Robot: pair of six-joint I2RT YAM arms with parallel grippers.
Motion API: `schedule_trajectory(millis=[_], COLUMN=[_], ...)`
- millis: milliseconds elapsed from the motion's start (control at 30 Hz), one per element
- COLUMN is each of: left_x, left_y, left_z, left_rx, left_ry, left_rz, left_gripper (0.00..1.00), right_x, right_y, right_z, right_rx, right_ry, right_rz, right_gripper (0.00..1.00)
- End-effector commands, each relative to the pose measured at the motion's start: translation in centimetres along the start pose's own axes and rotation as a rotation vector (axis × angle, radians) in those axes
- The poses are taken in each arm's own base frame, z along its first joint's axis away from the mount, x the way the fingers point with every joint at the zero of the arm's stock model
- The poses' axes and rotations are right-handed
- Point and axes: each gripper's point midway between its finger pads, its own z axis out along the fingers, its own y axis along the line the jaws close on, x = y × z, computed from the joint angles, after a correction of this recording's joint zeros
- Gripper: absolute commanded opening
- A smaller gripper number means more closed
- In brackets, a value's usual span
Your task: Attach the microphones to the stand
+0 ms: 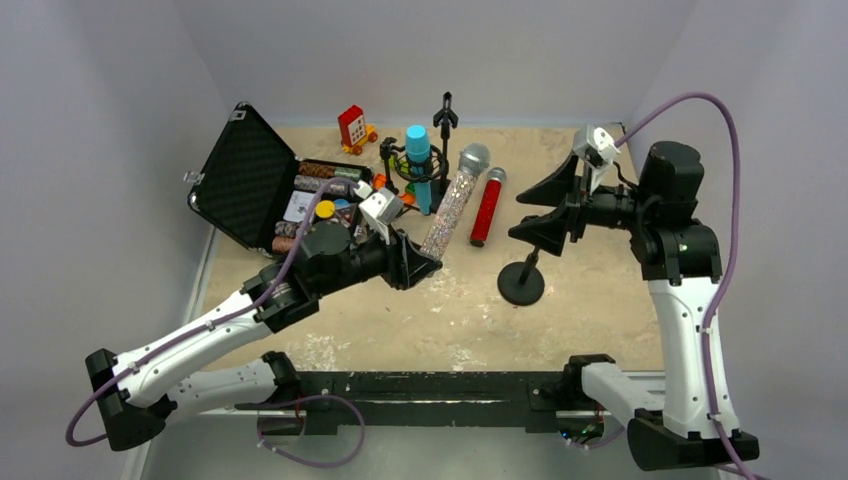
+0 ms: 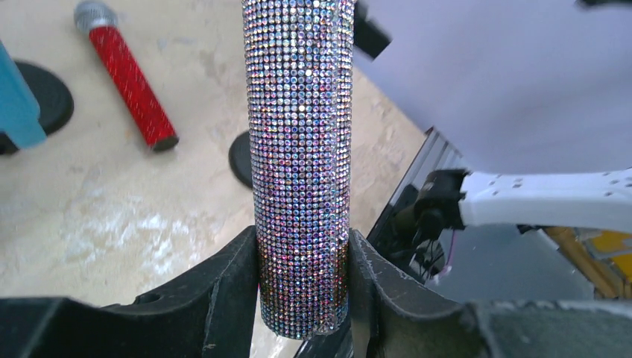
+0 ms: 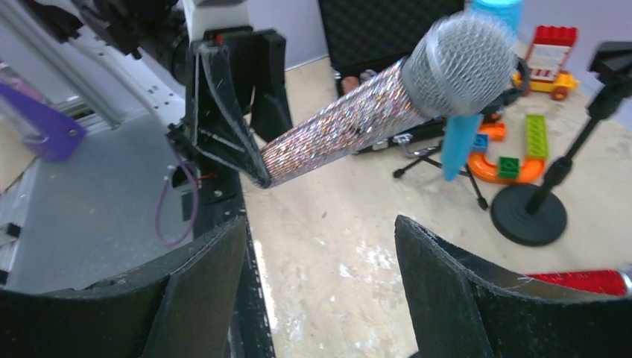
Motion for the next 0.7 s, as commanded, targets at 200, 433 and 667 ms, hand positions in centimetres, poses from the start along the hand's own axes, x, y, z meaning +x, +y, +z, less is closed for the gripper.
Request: schedule_trajectory(millis=[200, 433, 667], left_x=[-13.7, -15.2, -14.7], left_y=[-7.9, -10.1, -10.9], left_z=[-0.2, 1.1, 1.8], left_rx=[0.236, 0.327, 0.392], left_ry=[-0.363, -0.371, -0.362], left_rz=[-0.012, -0.027, -0.034], left_gripper=[0.0, 0.0, 0.0], right_x=[-5.9, -7.3, -7.0], right_y=[1.7, 3.1, 2.6], right_z=[3.8, 6.4, 7.4], right_rx=[-0.112, -0.208, -0.256], right_ry=[-0.162, -0.188, -0.187], right_rz=[0.072, 0.185, 0.269], right_gripper=[0.89, 0.91, 0.64])
